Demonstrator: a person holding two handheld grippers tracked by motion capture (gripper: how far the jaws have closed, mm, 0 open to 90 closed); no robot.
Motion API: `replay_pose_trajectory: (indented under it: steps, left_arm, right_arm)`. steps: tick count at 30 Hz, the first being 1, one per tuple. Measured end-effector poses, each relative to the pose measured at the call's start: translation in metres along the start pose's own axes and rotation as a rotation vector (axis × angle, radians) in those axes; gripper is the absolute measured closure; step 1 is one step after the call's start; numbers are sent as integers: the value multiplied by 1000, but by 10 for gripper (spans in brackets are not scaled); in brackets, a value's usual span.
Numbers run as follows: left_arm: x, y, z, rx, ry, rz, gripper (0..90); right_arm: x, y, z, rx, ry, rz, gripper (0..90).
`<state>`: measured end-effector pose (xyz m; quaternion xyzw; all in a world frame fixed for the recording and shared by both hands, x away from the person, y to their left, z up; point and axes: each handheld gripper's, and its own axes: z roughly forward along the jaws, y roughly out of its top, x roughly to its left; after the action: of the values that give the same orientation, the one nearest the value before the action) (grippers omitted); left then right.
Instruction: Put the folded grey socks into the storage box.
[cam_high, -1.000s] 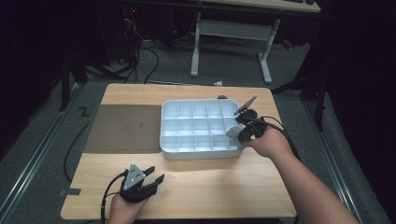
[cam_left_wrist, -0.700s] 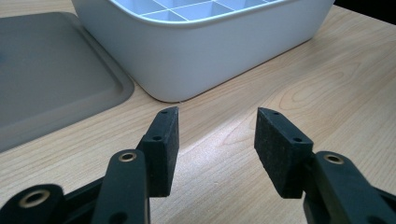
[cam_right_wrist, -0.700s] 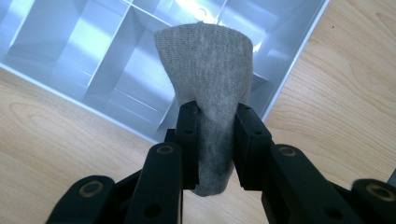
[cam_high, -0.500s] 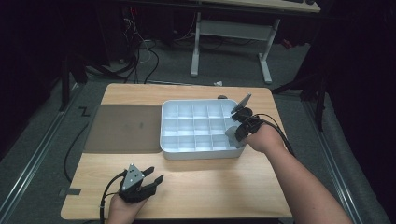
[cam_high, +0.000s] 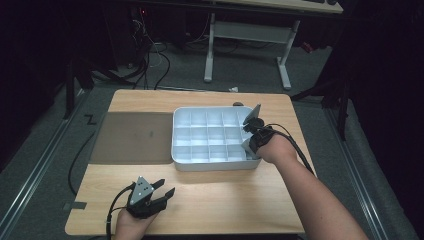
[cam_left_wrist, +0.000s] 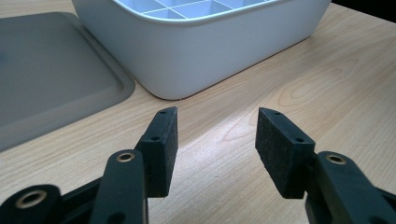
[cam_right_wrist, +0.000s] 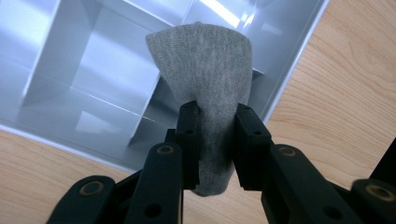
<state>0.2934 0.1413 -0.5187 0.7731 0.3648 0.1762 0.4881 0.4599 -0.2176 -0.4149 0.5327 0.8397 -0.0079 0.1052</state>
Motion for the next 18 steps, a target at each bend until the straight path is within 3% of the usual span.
replay_pose_trajectory:
  steps: [6, 18]
  left_arm:
    - [-3, 1, 0, 2, -2, 9, 498]
    - [-2, 0, 1, 3, 3, 8, 496]
  right_arm:
    - [0, -1, -9, -9, -19, 6, 751]
    - [4, 3, 17, 40, -19, -1, 751]
